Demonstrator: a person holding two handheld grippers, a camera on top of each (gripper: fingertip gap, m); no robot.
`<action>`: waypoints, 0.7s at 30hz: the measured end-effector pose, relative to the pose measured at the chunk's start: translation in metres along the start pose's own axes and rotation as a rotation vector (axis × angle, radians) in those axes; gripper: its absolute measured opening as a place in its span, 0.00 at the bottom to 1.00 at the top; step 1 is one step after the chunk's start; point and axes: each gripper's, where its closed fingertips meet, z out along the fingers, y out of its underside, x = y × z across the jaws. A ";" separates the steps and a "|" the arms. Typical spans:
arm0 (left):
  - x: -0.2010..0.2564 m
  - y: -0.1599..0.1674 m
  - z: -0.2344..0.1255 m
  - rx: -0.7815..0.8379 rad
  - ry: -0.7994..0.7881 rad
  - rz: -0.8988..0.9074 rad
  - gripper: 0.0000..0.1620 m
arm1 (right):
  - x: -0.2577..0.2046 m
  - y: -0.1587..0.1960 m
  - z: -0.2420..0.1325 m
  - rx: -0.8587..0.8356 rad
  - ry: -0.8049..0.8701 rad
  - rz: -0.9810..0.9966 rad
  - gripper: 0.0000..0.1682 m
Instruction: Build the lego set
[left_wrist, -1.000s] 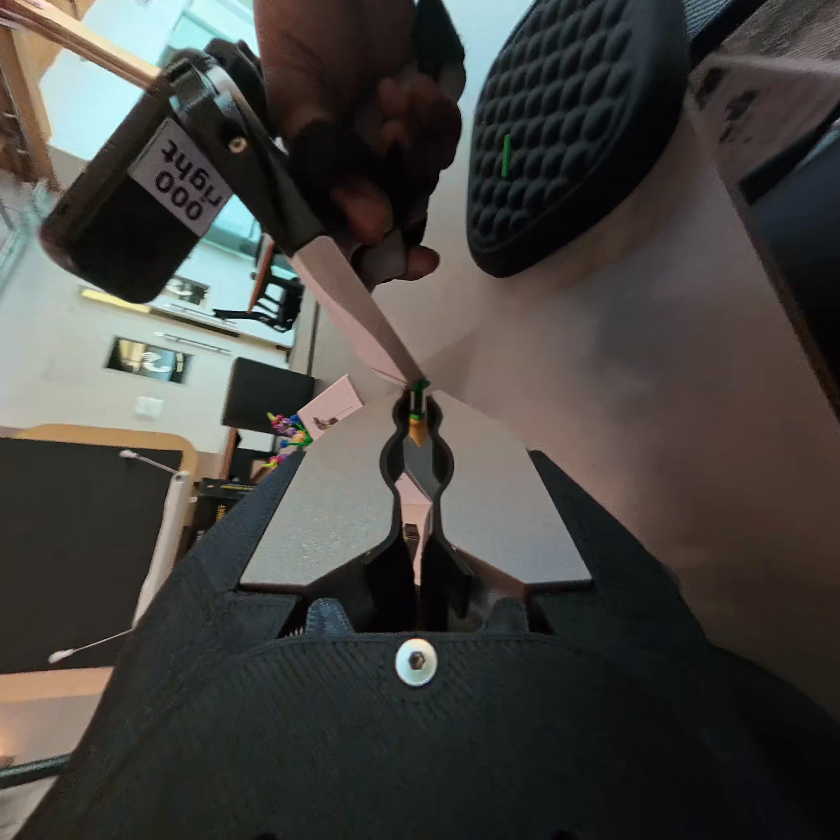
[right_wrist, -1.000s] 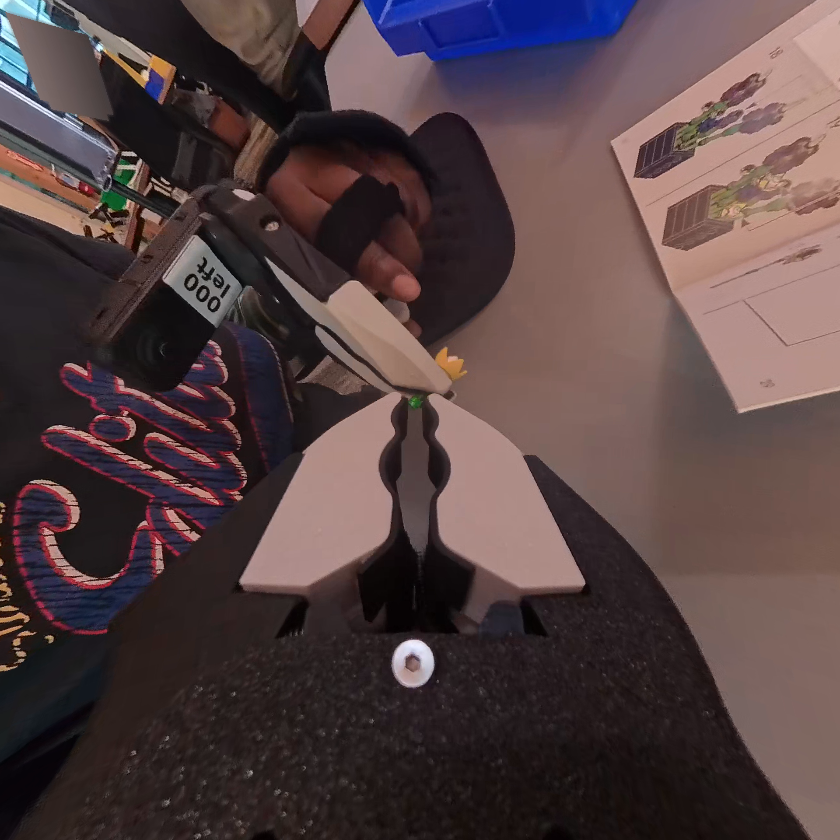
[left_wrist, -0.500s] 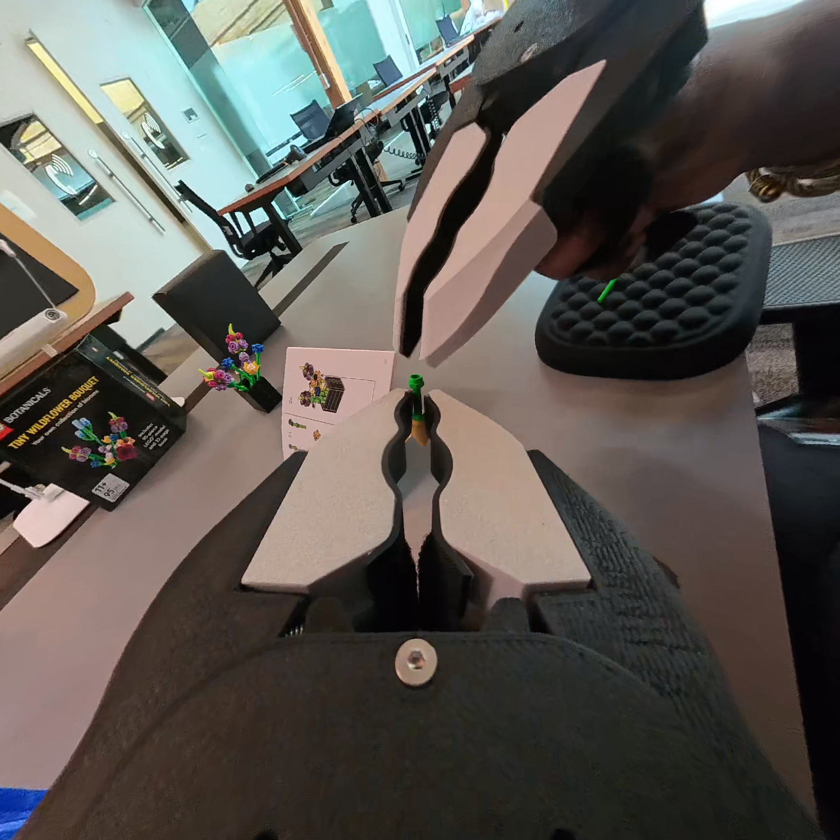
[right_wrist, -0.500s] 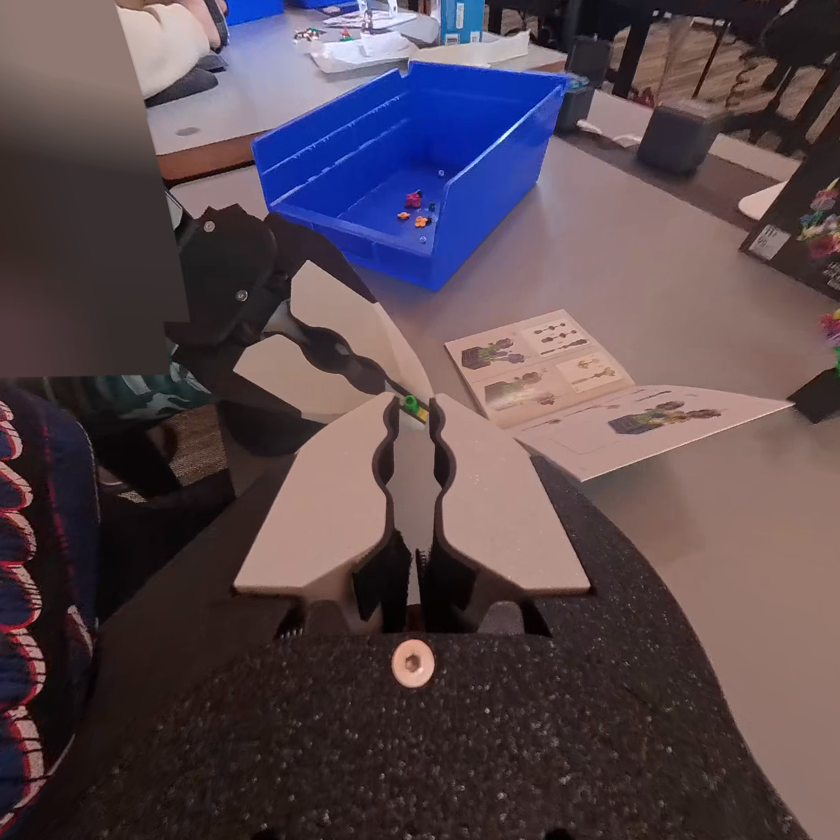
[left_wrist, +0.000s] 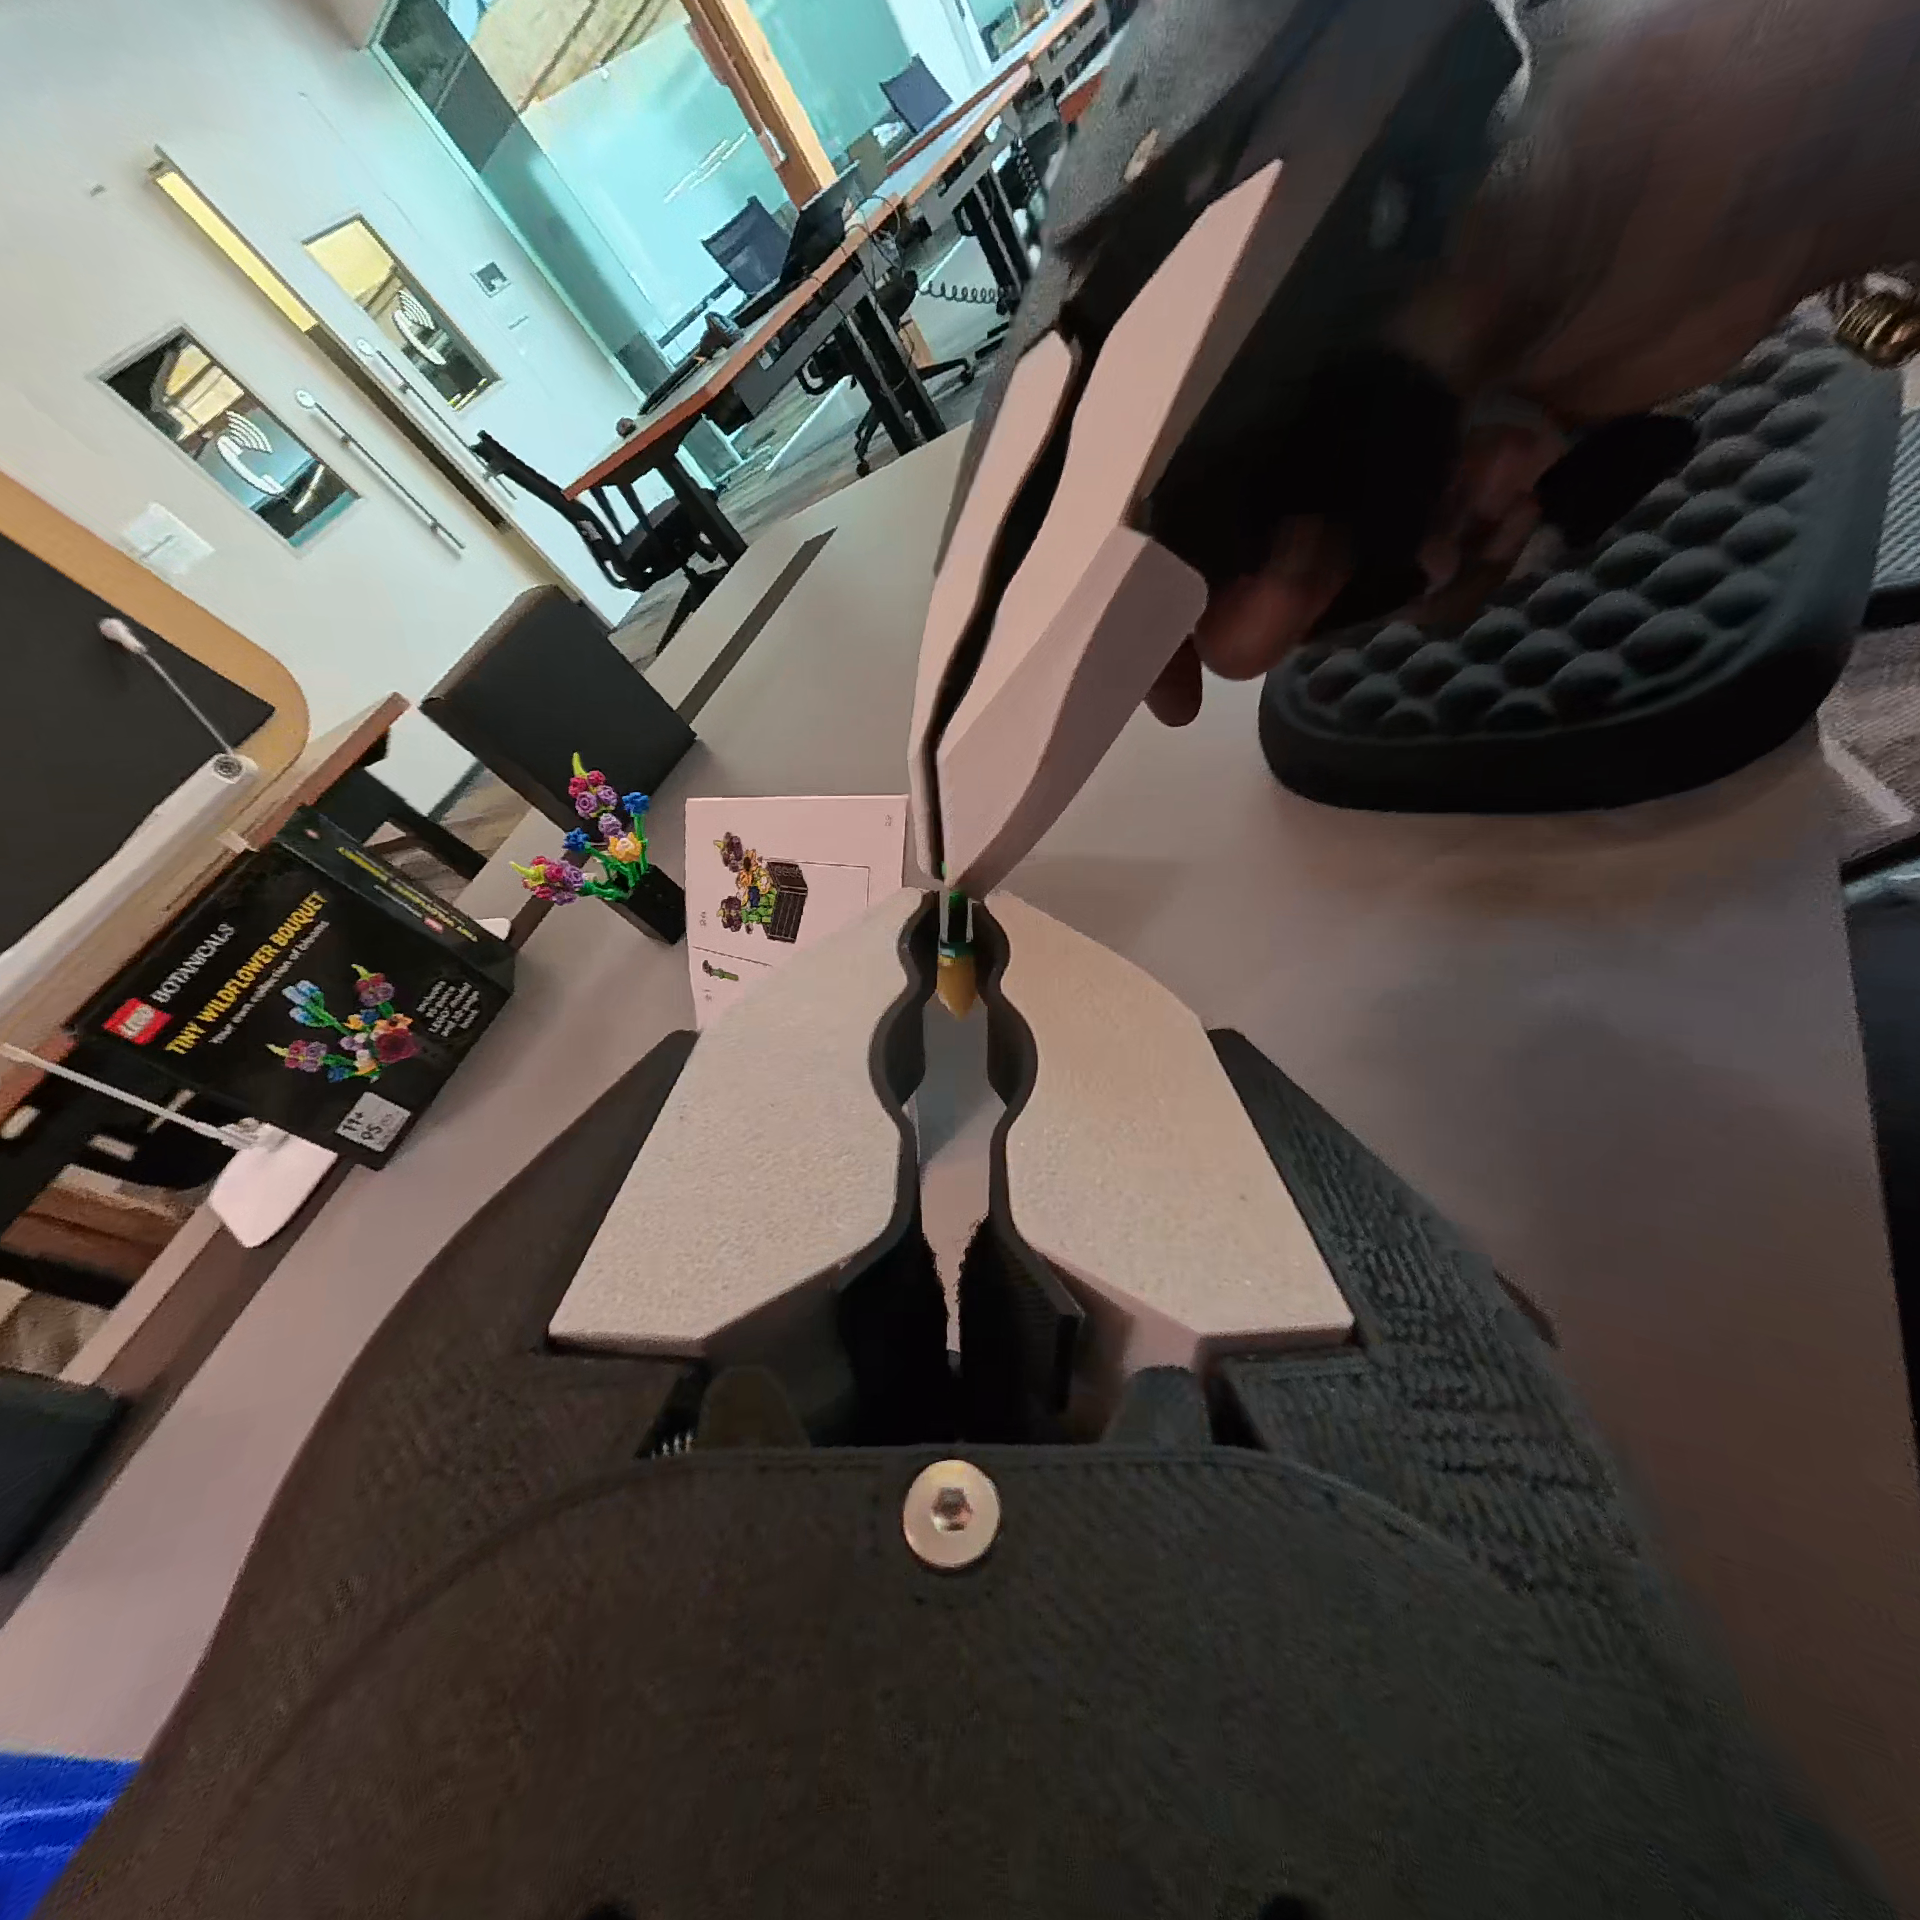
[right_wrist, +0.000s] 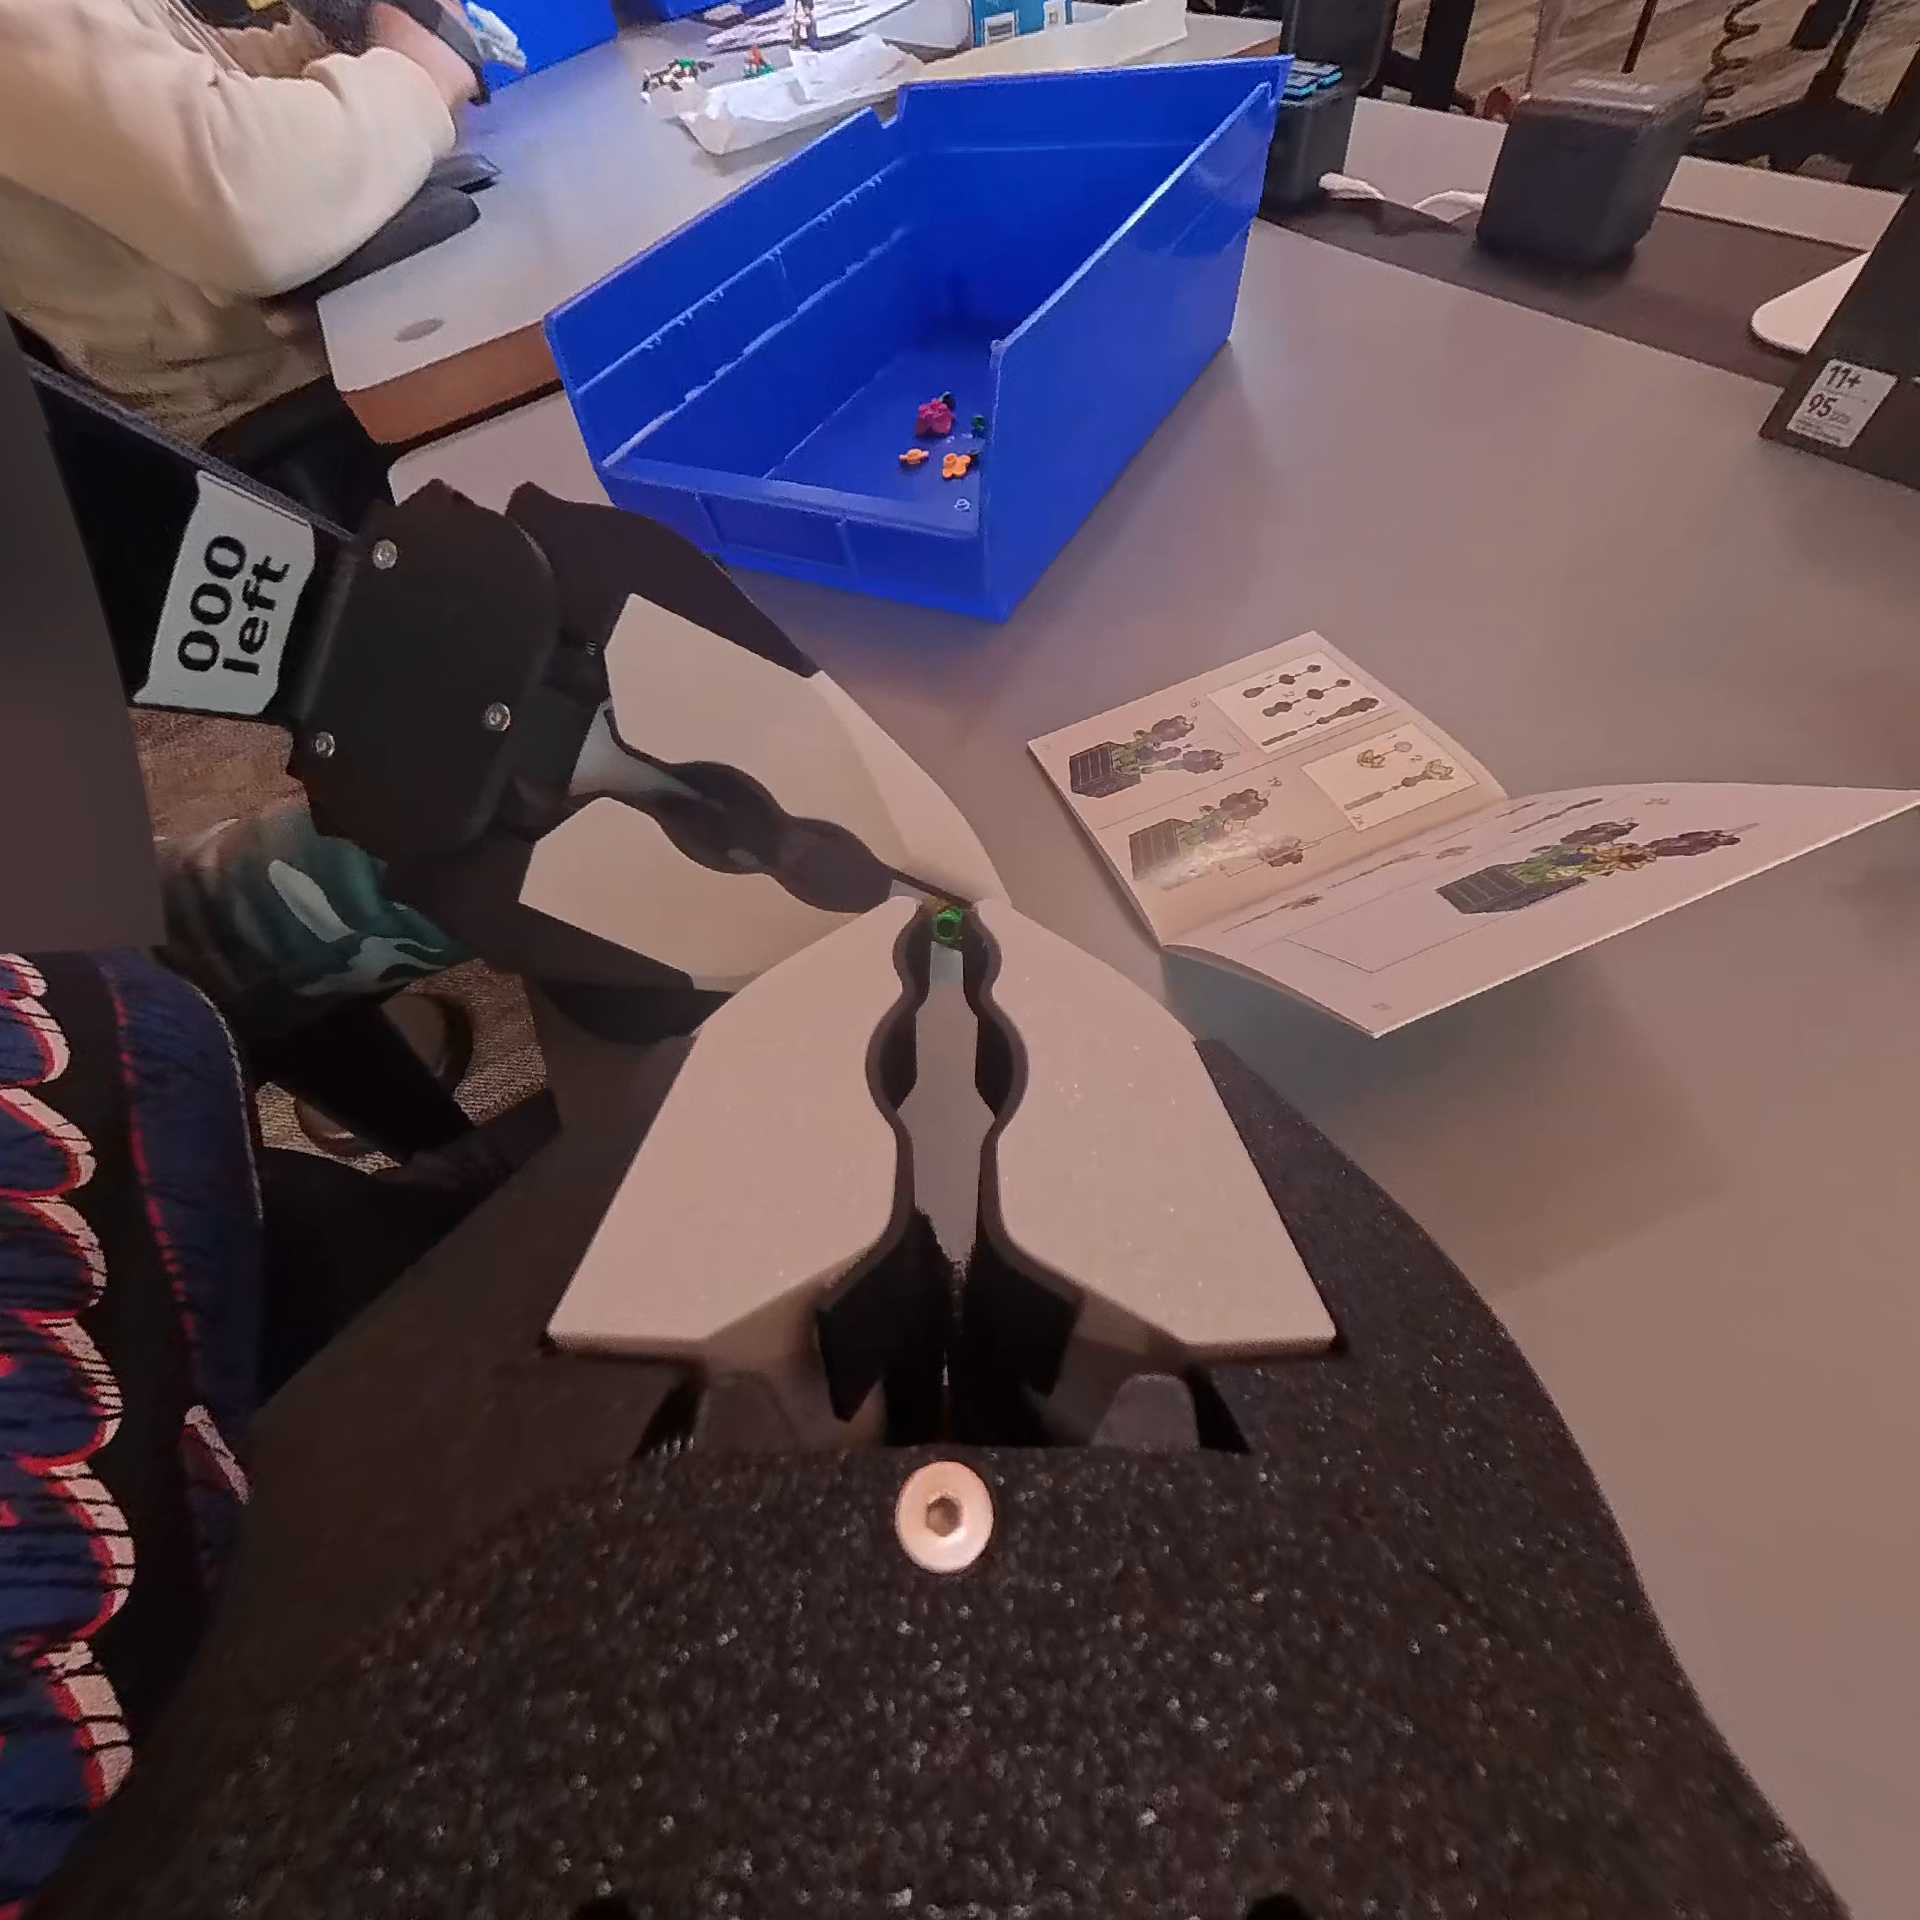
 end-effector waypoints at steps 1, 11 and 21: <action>0.001 0.001 0.001 -0.009 -0.005 0.018 0.04 | -0.001 0.000 0.001 0.000 -0.004 0.004 0.03; 0.000 0.004 0.001 -0.004 -0.001 -0.019 0.03 | -0.001 -0.012 -0.010 0.067 -0.042 -0.028 0.08; -0.024 -0.011 -0.021 0.237 0.077 -0.382 0.03 | 0.056 0.073 -0.118 -0.672 0.103 -0.237 0.18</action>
